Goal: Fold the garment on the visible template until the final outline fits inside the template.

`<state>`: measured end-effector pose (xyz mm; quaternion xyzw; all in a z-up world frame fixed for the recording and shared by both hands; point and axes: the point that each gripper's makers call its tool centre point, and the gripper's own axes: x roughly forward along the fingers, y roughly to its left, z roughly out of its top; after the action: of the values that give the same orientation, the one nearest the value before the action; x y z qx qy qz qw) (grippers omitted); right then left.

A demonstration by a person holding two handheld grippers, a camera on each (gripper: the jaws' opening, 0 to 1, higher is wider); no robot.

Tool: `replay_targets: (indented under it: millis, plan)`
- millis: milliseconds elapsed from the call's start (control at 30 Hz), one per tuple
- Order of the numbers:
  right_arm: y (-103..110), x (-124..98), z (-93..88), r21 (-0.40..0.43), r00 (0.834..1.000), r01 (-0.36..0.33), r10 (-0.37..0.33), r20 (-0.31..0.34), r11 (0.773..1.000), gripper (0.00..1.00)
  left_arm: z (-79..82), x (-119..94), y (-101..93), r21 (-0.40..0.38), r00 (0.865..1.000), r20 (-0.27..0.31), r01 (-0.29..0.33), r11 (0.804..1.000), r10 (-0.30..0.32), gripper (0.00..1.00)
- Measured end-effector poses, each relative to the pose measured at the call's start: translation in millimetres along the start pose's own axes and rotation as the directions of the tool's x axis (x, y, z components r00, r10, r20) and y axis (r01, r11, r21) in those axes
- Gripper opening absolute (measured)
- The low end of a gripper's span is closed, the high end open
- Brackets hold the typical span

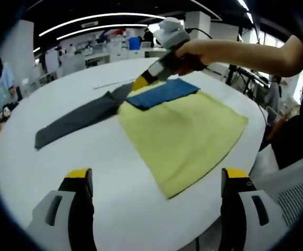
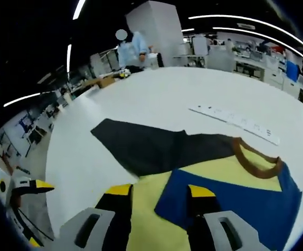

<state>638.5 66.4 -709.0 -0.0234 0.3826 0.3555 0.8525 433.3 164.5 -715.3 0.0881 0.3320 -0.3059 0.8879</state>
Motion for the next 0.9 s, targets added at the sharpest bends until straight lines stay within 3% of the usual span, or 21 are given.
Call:
replay_targets:
  millis: [267,367,533,900]
  plan:
    - [6.1,-17.3,3.1,-0.075,0.998,-0.045,0.048,0.037,0.996,0.82,10.7,-5.3,15.0,-0.008,0.999,0.017,-0.028,1.0,0.028,0.99]
    - [6.5,-27.8,5.2,-0.088,0.996,-0.06,0.065,0.057,0.994,0.9,13.8,-6.1,20.6,-0.013,0.999,0.025,-0.039,0.999,0.039,0.99]
    - [0.3,-44.8,4.6,-0.127,0.996,-0.045,0.055,0.075,0.991,0.99,19.1,-6.5,27.6,-0.015,0.998,0.03,-0.056,0.998,0.056,0.99]
    - [-3.4,-80.1,-4.1,-0.175,0.99,-0.067,0.087,0.112,0.982,0.99,30.6,-9.1,51.1,-0.05,0.994,0.052,-0.093,0.994,0.095,0.99]
